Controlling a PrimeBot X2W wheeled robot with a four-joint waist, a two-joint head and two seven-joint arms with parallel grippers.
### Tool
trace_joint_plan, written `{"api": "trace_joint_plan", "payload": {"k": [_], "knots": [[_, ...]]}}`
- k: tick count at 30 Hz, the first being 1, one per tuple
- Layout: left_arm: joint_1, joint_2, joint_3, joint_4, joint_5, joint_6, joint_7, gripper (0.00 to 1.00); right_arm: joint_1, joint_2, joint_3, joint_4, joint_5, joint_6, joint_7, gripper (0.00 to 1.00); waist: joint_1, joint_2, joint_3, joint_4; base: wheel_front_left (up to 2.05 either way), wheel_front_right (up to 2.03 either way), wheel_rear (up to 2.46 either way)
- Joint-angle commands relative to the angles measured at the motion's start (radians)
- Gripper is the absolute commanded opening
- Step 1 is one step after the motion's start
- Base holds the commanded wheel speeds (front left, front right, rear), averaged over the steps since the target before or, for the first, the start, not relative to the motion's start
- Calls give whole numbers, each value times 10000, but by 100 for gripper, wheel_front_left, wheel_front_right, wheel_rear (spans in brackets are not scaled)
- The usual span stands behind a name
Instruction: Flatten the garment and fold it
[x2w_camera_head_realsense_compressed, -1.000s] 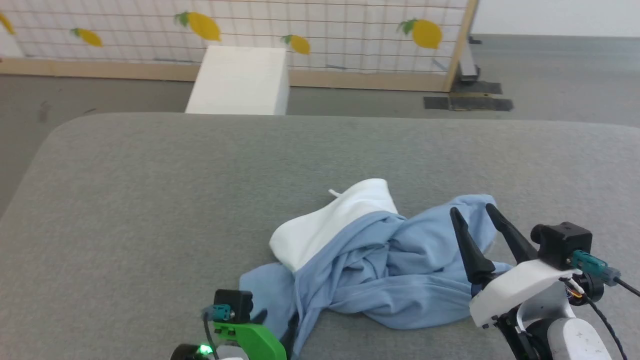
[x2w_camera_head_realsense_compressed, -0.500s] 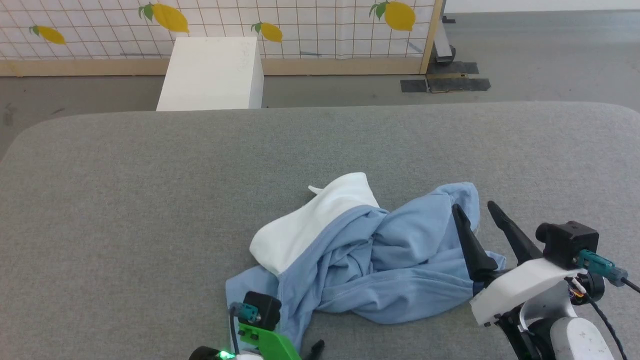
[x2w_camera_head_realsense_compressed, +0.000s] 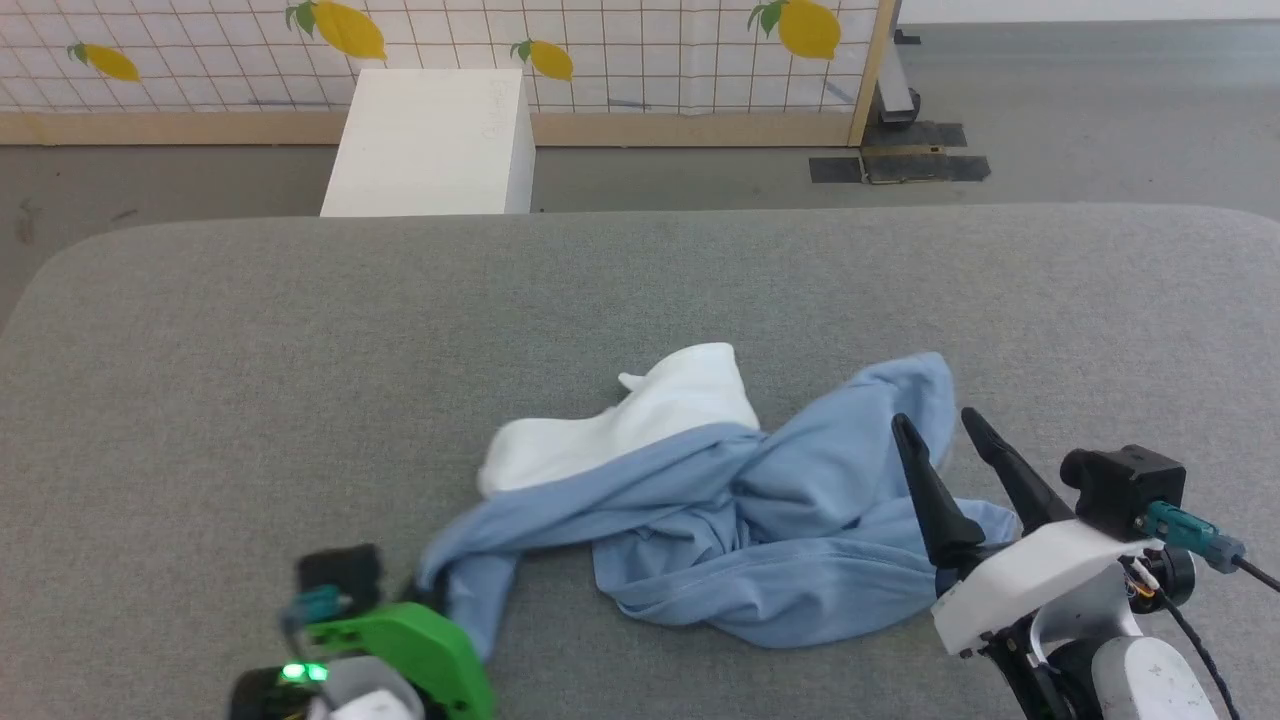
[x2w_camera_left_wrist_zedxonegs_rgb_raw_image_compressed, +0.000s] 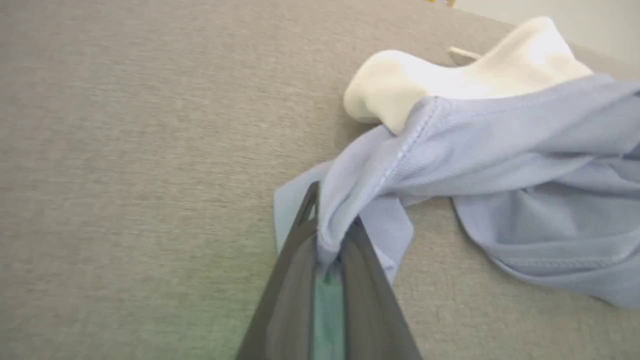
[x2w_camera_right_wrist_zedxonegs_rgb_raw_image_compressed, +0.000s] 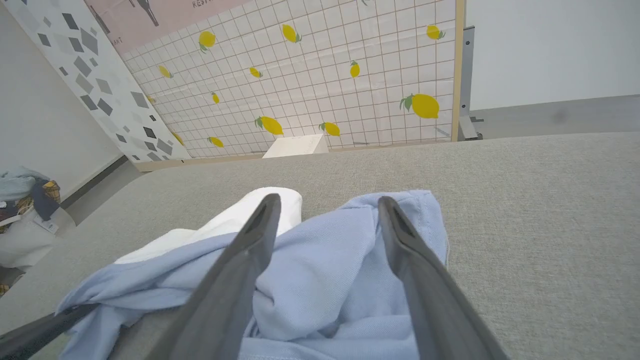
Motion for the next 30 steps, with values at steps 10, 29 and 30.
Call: {"api": "trace_joint_plan", "payload": {"k": [10,29,30], "knots": [[690,653,2179,147,-901,1130,-461,100,327,1,-335,81,-106,-15,71,100,0,0,-250,243,0,0,0],[-624,-671,1097,-1069,925,-321,-4068,100,-3823,1,256,4630,-1814,-15,3036,100,0,0,1223,2237,0,0,0],[-659,-703,1098,-1092,956,-343,-4068,100,-4009,1,325,4937,-1881,-15,3370,100,0,0,1300,2317,0,0,0]]}}
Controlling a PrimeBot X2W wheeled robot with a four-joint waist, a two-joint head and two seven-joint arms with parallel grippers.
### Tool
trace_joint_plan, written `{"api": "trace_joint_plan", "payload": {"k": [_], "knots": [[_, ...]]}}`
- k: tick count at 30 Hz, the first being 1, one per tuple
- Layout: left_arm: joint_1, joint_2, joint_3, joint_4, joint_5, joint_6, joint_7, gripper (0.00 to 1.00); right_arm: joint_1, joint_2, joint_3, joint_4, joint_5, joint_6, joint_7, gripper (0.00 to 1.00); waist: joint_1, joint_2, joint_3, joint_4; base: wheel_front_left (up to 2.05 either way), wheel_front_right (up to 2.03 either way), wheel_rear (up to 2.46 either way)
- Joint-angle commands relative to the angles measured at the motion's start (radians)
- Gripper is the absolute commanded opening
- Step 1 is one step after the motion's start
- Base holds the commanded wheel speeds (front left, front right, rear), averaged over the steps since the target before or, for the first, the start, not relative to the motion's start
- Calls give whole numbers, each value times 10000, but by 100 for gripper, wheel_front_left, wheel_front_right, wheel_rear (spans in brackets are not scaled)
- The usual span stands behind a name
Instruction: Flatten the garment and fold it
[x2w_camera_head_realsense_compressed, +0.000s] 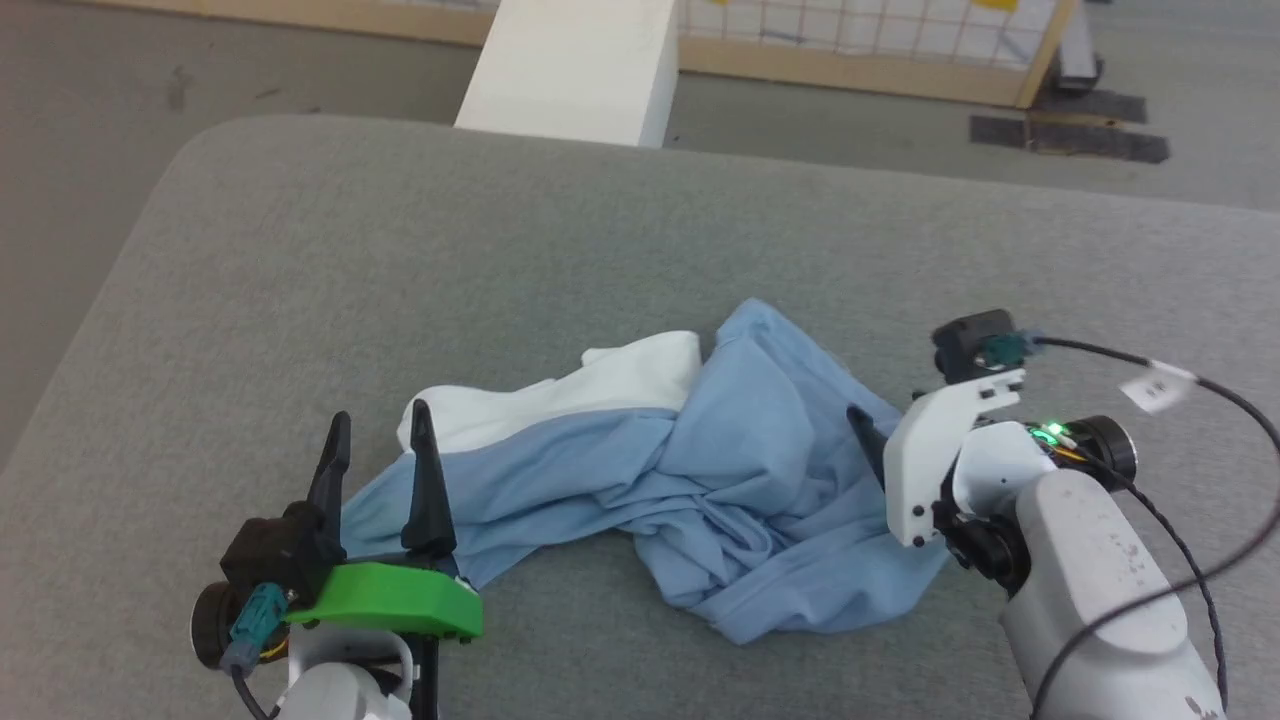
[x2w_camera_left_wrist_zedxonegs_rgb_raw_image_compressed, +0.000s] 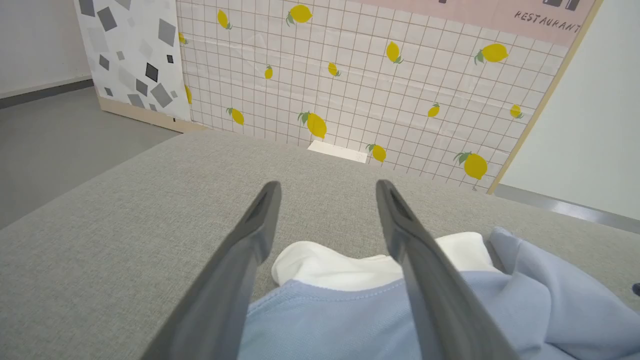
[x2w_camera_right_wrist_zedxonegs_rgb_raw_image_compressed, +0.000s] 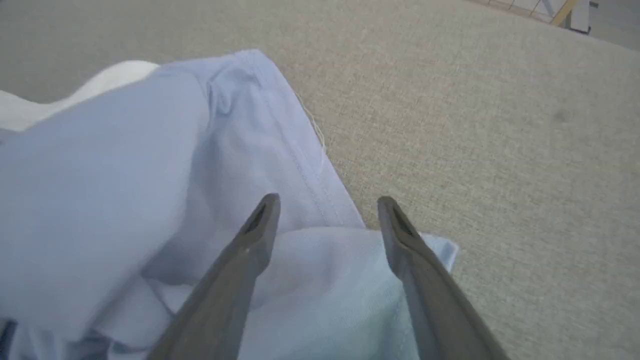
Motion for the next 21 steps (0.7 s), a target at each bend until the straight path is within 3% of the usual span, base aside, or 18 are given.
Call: {"api": "trace_joint_plan", "payload": {"k": [1,6,7,8,9,15,18,21], "knots": [[-128,-50,29,-41,44,-47,-40,100,-275,-9,64,372,-126,-15,417,100,0,0,556,567,0,0,0],[-186,-119,8,-24,111,-134,-41,100,-768,-21,90,1575,-426,-15,2035,100,0,0,693,820,0,0,0],[-180,-124,7,-5,108,-138,-42,100,-779,-20,41,1685,-388,-15,2252,66,0,0,672,839,0,0,0],[-166,-127,-6,25,89,-135,-42,100,-768,-19,66,1737,-269,-15,2421,26,0,0,620,851,0,0,0],[-145,-129,-14,42,54,-114,-42,100,-750,-18,-25,1691,-98,-15,2408,0,0,0,573,839,0,0,0],[93,-133,85,241,79,-11,-42,100,-152,-12,-262,95,2052,-15,1045,0,0,0,-99,527,0,0,0],[307,-133,289,306,192,-22,-43,100,677,-11,267,-1780,4099,-15,888,0,0,0,-522,113,0,0,0],[489,-134,473,343,287,-86,-43,100,1809,-46,1111,-4022,5365,-15,1664,0,0,0,-785,-336,0,0,0]]}}
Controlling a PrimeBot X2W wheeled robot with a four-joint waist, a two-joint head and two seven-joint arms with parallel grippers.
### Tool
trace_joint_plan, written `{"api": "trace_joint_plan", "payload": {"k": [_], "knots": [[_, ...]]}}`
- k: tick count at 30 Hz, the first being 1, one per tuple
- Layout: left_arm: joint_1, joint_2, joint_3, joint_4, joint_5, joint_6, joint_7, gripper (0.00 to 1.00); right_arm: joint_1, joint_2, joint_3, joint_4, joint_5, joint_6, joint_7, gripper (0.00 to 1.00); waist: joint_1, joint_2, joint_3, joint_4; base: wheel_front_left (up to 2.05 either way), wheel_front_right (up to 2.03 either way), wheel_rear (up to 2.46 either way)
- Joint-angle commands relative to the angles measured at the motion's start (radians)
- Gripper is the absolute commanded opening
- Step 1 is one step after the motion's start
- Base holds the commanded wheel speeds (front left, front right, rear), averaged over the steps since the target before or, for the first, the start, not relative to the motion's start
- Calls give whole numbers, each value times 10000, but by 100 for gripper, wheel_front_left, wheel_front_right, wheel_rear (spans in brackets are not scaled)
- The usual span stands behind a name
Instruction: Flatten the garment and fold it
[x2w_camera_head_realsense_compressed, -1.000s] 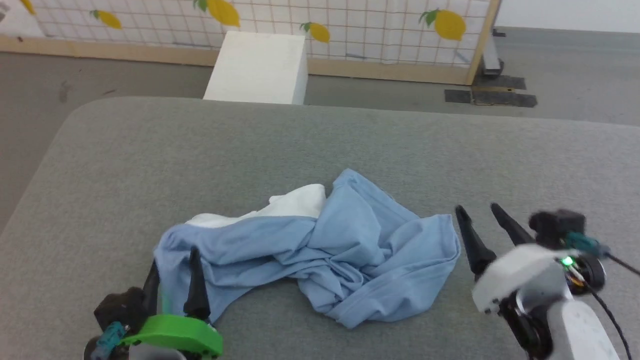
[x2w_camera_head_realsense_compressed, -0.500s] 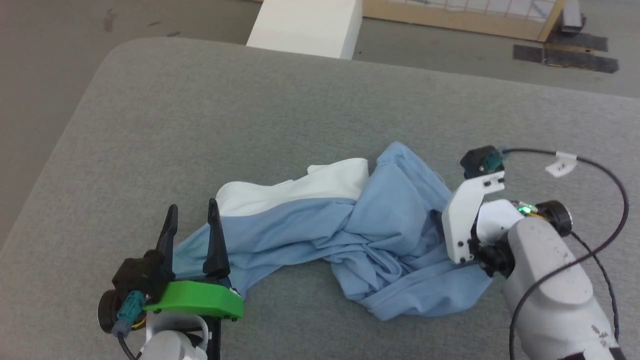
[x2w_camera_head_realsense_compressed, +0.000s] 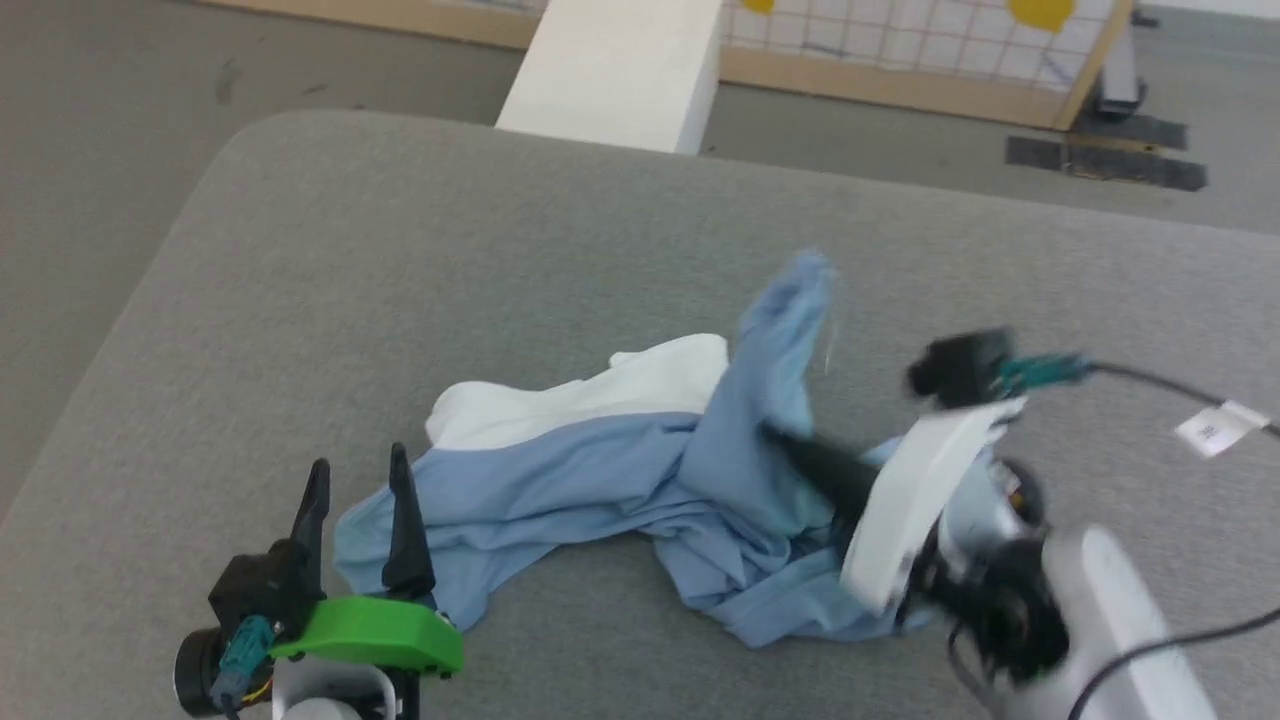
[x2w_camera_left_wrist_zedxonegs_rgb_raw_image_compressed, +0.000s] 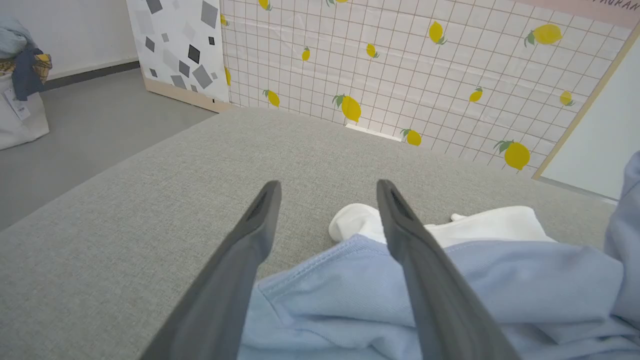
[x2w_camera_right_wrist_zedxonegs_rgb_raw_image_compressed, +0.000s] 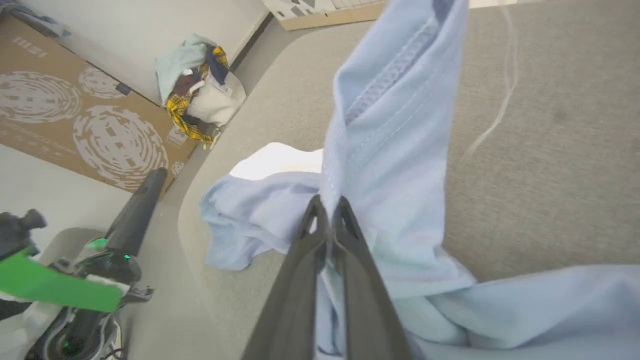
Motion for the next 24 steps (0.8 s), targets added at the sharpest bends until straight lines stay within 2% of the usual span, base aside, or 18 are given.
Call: {"api": "trace_joint_plan", "payload": {"k": [1,3,6,10,14,15,16,17,21,24], "knots": [[92,-38,87,12,143,-26,-37,100,773,-155,423,-966,183,-11,610,0,0,0,-728,-967,0,0,0],[131,-38,178,46,189,-90,-37,100,1742,-438,860,-2268,460,-11,1480,0,0,0,-835,-1262,0,0,0],[140,-38,222,28,230,-117,-37,100,3200,-945,1332,-3416,658,-11,2971,0,0,0,-923,-1609,0,0,0],[163,-38,194,34,253,-129,-37,100,4892,-1222,1090,-3715,43,-11,4499,0,0,0,-981,-1900,0,0,0],[153,-39,151,84,246,-145,-37,100,5721,-831,390,-3487,-1440,-11,4815,0,0,0,-1019,-1985,0,0,0],[147,-39,132,103,241,-148,-37,100,5801,-643,196,-3464,-1769,-11,4619,38,0,0,-1021,-1982,0,0,0],[142,-39,111,117,236,-153,-37,100,5833,-518,70,-3458,-1990,-11,4421,91,0,0,-1017,-1970,0,0,0],[137,-39,89,129,229,-157,-37,100,5846,-380,-88,-3450,-2198,-11,4145,100,0,0,-1009,-1953,0,0,0],[149,-39,27,166,230,-211,-37,100,5427,-116,-427,-3643,-2573,-11,2553,100,0,0,-965,-1853,0,0,0],[140,-39,-101,237,247,-262,-37,100,4918,-27,-922,-3708,-2709,-11,688,100,0,0,-994,-1691,0,0,0]]}}
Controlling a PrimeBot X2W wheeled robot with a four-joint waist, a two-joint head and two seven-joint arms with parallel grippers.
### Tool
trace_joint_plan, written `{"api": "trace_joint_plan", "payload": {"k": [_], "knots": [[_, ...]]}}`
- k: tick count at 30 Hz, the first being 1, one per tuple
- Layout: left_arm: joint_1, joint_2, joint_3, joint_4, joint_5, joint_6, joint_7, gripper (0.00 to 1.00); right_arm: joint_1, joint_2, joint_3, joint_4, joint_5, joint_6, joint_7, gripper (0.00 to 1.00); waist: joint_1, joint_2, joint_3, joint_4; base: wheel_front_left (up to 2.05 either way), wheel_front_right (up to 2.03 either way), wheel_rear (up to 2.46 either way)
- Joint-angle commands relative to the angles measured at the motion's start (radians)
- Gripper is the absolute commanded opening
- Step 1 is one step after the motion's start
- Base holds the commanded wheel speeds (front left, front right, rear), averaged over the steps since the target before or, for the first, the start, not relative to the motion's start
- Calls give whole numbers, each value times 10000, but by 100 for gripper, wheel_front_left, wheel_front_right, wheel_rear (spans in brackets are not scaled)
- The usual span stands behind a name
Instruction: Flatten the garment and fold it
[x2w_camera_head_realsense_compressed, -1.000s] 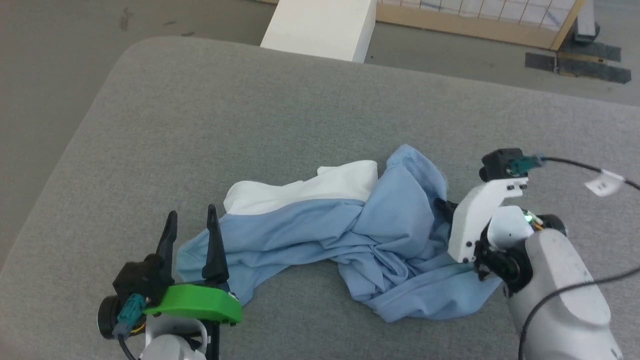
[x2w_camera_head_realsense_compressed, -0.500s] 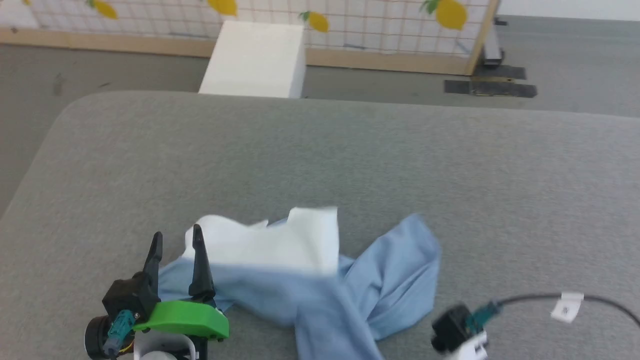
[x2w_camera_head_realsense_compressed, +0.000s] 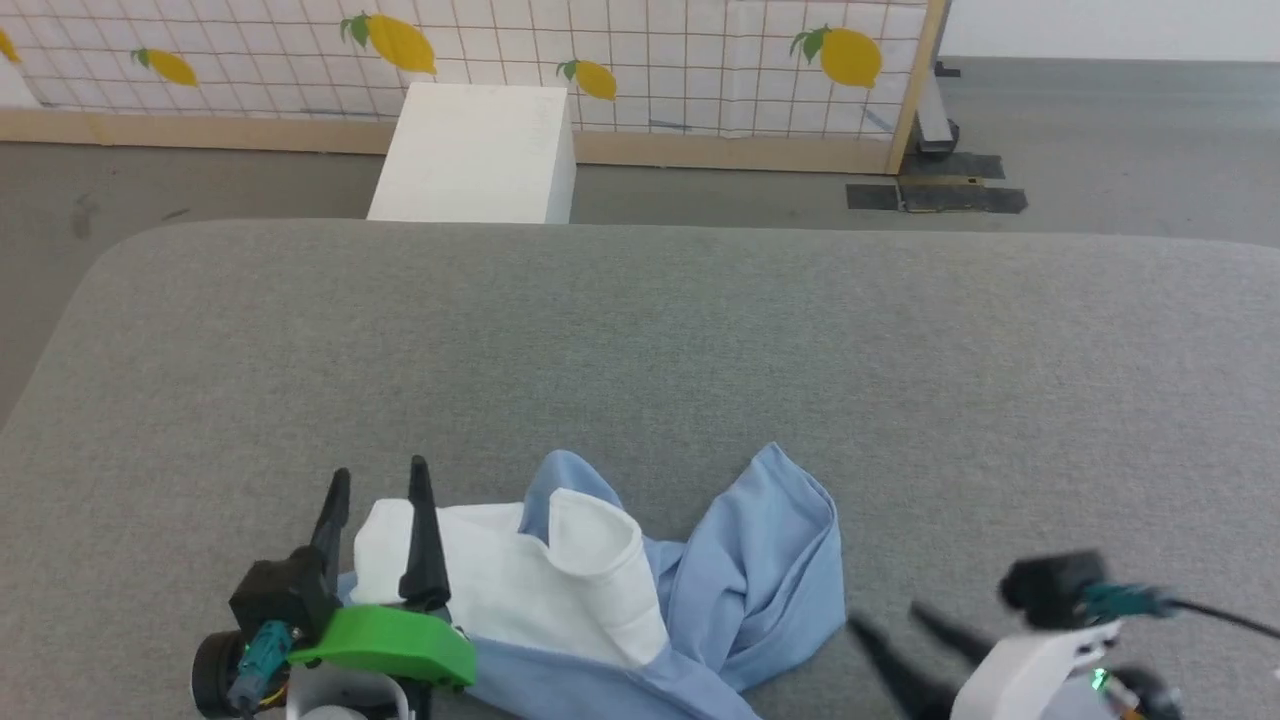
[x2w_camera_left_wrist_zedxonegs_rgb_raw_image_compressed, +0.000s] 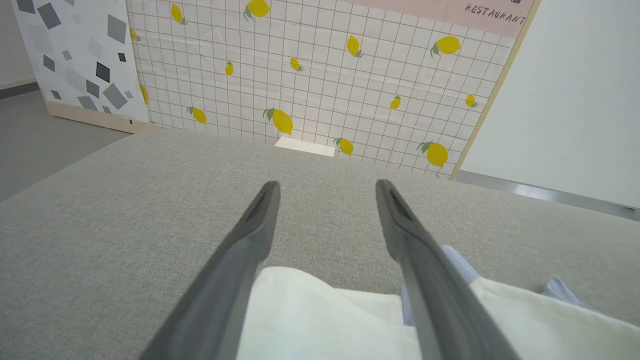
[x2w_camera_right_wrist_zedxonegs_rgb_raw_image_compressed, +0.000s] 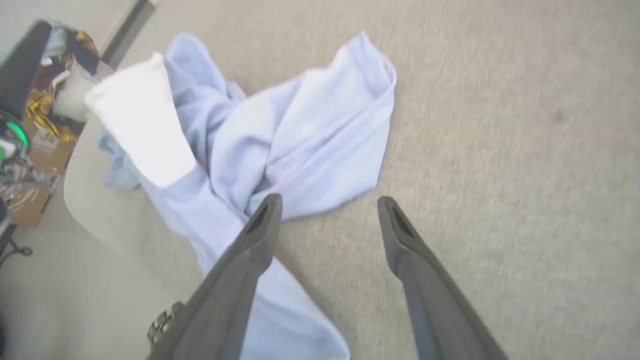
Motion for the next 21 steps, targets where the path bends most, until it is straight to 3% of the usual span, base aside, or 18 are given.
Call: {"api": "trace_joint_plan", "payload": {"k": [1,4,11,17,21], "knots": [[34,-25,-64,61,150,-50,-35,100,-385,33,-161,-16,-233,-13,-818,100,0,0,-50,145,0,0,0],[24,-26,-178,127,135,-73,-36,100,-698,48,143,232,-331,-13,-2079,100,0,0,-94,283,0,0,0],[-61,-26,-296,197,84,-99,-36,100,-1117,-84,2092,138,300,-13,-3106,100,0,0,-142,585,0,0,0],[-31,-26,-340,205,10,-61,-36,100,-1321,-504,3389,705,-162,-13,-2765,100,0,0,-157,810,0,0,0],[-45,-26,-369,187,-25,-23,-36,100,-1453,-756,3712,1596,-1172,-13,-2093,100,0,0,-68,981,0,0,0]]}}
